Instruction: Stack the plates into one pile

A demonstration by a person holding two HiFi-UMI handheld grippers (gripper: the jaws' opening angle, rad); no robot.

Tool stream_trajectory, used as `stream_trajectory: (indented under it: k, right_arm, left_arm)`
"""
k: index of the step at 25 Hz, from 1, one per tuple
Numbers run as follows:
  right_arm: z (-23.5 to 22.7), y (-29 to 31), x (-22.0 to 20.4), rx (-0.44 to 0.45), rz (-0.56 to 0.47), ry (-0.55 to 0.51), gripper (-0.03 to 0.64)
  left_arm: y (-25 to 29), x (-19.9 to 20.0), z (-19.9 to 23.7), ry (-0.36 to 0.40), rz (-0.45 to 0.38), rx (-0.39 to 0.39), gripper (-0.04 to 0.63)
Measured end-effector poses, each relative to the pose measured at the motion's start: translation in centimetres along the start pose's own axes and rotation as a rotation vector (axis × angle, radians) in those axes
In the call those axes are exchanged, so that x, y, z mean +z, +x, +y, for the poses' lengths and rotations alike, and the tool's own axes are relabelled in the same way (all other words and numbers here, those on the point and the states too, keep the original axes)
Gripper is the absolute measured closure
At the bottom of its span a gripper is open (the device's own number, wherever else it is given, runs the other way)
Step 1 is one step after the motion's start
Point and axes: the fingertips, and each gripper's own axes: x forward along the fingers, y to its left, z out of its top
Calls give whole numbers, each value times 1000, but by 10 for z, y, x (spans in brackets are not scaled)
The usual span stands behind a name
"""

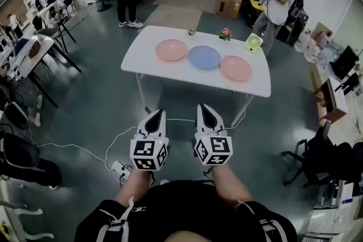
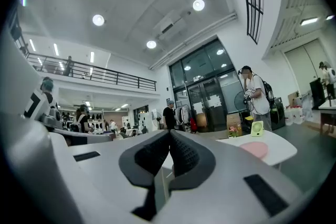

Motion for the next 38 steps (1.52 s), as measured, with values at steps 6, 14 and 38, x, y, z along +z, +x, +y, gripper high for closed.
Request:
stream_trajectory:
  k: [6,14,38]
  right_arm:
    - [22,19,-3,-25,0,-4,601]
    - [49,44,-35,-63,14,-12,601]
    - [-248,406,27,0,-39,-59,601]
  left_arm:
    - [-2,6,30,-10,-8,-24,583]
    - [4,-18,80,-56,11,-63,583]
    - [462,66,103,7,-52,19,583]
